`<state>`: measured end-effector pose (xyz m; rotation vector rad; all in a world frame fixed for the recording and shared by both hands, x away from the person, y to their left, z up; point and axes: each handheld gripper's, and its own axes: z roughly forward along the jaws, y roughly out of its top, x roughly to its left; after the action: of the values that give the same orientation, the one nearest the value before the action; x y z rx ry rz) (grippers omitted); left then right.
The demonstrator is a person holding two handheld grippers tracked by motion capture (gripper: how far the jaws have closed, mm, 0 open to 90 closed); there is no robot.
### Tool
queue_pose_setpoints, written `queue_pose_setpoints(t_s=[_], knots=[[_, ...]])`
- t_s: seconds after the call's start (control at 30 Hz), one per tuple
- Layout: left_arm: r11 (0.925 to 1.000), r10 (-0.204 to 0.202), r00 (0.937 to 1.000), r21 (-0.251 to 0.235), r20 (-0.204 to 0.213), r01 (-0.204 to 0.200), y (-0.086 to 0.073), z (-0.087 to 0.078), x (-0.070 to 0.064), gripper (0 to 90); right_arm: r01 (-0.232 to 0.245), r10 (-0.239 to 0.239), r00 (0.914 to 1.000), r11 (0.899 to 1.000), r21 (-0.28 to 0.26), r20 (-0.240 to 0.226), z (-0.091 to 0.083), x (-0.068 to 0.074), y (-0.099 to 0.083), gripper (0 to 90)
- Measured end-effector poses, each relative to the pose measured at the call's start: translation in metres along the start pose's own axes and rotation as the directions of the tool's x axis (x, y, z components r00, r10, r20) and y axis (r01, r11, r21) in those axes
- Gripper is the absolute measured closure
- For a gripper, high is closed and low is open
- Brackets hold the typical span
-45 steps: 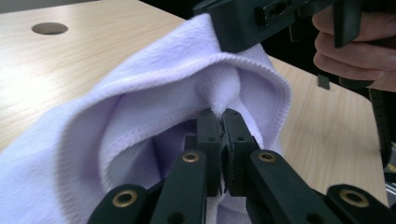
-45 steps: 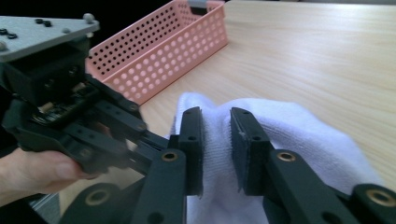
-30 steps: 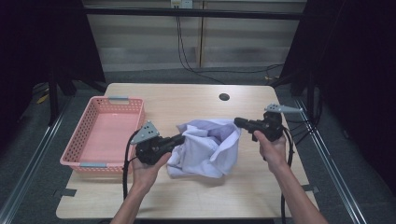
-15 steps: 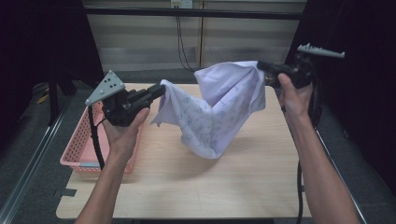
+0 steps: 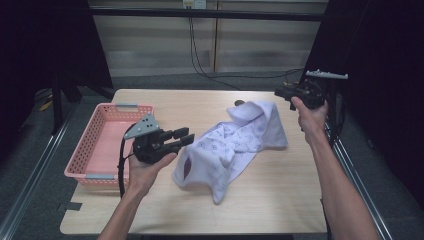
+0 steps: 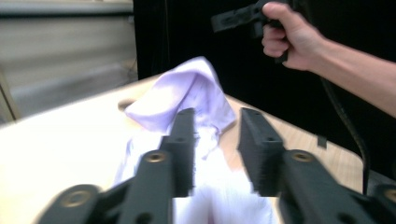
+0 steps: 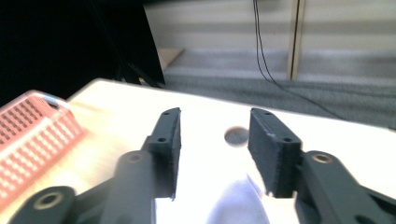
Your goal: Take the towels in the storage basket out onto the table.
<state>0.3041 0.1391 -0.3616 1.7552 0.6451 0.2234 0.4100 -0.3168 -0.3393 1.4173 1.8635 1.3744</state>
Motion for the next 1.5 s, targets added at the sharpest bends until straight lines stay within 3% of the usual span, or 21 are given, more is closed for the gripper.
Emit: queue_pose_setpoints(t_s=[0.1,0.23,0.3,0.5,0.57,0.63,0.7,0.77,0.9,0.93,0.97,1.03,1.1,1.17,1.23,1.27,1.3,1.37,1.43,1.47,1.5], knots=[[0.9970,-0.016,0.9997,0.075,-0.015,0.018,-0.018,0.009,0.007,56.4,0.021,-0.020,0.9993,1.000,0.022,-0.031,-0.002,0.005,-0.019,50.9],[0.9856,-0.035,0.9993,0.166,0.013,0.032,-0.049,0.014,0.013,55.9,0.061,-0.057,0.9939,0.997,0.038,-0.094,-0.011,0.024,-0.049,49.9],[0.9799,-0.055,0.9983,0.193,0.019,0.050,-0.064,0.013,0.016,56.6,0.104,-0.095,0.9870,0.993,0.063,-0.130,-0.014,0.036,-0.065,49.5],[0.9662,-0.075,0.9971,0.248,0.013,0.070,-0.096,0.013,0.024,55.8,0.127,-0.104,0.9728,0.987,0.101,-0.207,-0.021,0.061,-0.107,49.2],[0.9528,-0.086,0.9962,0.291,-0.014,0.086,-0.103,0.019,0.026,57.9,0.127,-0.099,0.9666,0.986,0.105,-0.236,-0.024,0.067,-0.117,49.0],[0.9387,-0.109,0.9935,0.325,-0.035,0.114,-0.111,0.026,0.030,69.9,0.117,-0.086,0.9602,0.988,0.105,-0.266,-0.027,0.073,-0.126,48.8],[0.9211,-0.086,0.9958,0.378,-0.032,0.091,-0.118,0.033,0.031,81.4,0.150,-0.111,0.9550,0.981,0.125,-0.275,-0.026,0.081,-0.137,48.5],[0.9013,-0.087,0.9961,0.425,-0.015,0.085,-0.122,0.039,0.028,85.9,0.190,-0.137,0.9449,0.969,0.158,-0.298,-0.024,0.093,-0.148,48.5],[0.8851,-0.085,0.9962,0.461,0.022,0.065,-0.129,0.046,0.017,86.5,0.210,-0.129,0.9188,0.960,0.184,-0.373,-0.021,0.113,-0.169,53.6],[0.8885,-0.076,0.9969,0.455,0.020,0.058,-0.130,0.047,0.014,86.5,0.224,-0.132,0.9110,0.954,0.199,-0.391,-0.019,0.118,-0.173,62.5],[0.8876,-0.072,0.9971,0.457,0.024,0.054,-0.131,0.047,0.010,86.5,0.246,-0.142,0.9012,0.945,0.215,-0.410,-0.017,0.124,-0.177,64.1],[0.8890,-0.066,0.9975,0.455,0.027,0.047,-0.133,0.049,0.001,86.5,0.273,-0.152,0.8865,0.934,0.230,-0.437,-0.013,0.134,-0.185,61.8],[0.8847,-0.068,0.9960,0.465,0.059,0.033,-0.134,0.052,-0.009,86.4,0.285,-0.146,0.8763,0.926,0.249,-0.459,-0.008,0.141,-0.192,54.8],[0.8799,-0.055,0.9945,0.475,0.088,0.007,-0.134,0.057,-0.017,86.0,0.299,-0.154,0.8735,0.918,0.259,-0.462,-0.004,0.145,-0.197,47.3],[0.8768,-0.058,0.9912,0.481,0.119,-0.006,-0.134,0.061,-0.025,84.5,0.296,-0.148,0.8790,0.915,0.276,-0.453,0.001,0.147,-0.202,42.4],[0.8799,-0.069,0.9892,0.475,0.130,-0.001,-0.134,0.062,-0.029,82.7,0.310,-0.158,0.8765,0.907,0.284,-0.455,0.003,0.149,-0.204,41.7],[0.8776,-0.077,0.9866,0.479,0.144,-0.002,-0.133,0.063,-0.031,81.2,0.327,-0.174,0.8762,0.899,0.290,-0.449,0.005,0.151,-0.207,41.7],[0.8816,-0.065,0.9841,0.471,0.165,-0.021,-0.131,0.062,-0.034,74.2,0.356,-0.199,0.8726,0.885,0.300,-0.446,0.008,0.155,-0.211,65.7],[0.9034,-0.082,0.9833,0.429,0.162,0.005,-0.126,0.056,-0.031,65.8,0.347,-0.192,0.8797,0.885,0.311,-0.435,0.008,0.153,-0.209,79.5],[0.9176,-0.094,0.9847,0.397,0.147,0.029,-0.122,0.051,-0.027,61.7,0.335,-0.185,0.8832,0.892,0.304,-0.431,0.007,0.149,-0.206,81.8],[0.9307,-0.105,0.9853,0.362,0.135,0.050,-0.120,0.045,-0.023,59.9,0.337,-0.198,0.8900,0.892,0.301,-0.411,0.004,0.143,-0.202,82.7]])
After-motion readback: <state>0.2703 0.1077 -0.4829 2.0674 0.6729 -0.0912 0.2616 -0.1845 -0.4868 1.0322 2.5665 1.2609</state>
